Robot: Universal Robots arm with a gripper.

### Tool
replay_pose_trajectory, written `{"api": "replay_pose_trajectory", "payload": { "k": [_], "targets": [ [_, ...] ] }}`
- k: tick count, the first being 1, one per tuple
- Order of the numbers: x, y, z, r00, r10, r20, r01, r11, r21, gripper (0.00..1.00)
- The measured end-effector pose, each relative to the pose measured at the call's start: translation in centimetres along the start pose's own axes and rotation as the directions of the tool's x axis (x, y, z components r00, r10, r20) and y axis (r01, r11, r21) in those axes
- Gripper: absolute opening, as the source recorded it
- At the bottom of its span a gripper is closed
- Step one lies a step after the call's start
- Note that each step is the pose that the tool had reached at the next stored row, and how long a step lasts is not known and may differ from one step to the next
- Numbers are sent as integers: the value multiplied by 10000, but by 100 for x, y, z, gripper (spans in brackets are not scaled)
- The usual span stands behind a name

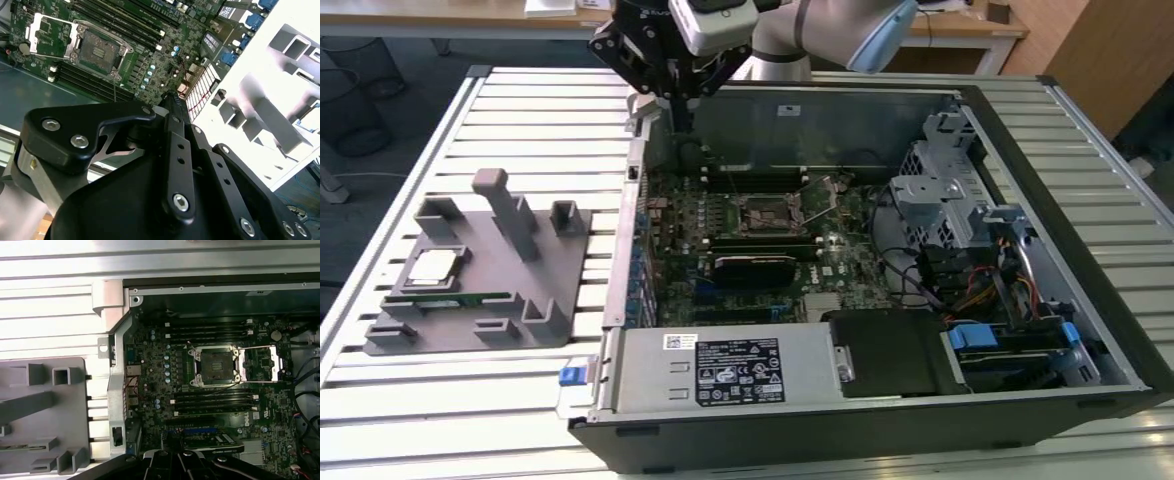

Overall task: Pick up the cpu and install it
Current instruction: 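Reach for the cpu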

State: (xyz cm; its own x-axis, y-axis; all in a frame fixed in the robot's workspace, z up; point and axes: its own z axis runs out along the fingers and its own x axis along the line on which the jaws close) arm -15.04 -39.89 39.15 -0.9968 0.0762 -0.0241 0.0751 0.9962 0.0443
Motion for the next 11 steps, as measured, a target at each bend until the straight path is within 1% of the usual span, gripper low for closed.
{"api": "replay_pose_trajectory", "payload": {
  "k": [3, 11],
  "targets": [
    [27, -2, 0, 10000, 0, 0, 0, 10000, 0, 11],
    [132, -9, 1, 10000, 0, 0, 0, 10000, 0, 11]
  ]
}}
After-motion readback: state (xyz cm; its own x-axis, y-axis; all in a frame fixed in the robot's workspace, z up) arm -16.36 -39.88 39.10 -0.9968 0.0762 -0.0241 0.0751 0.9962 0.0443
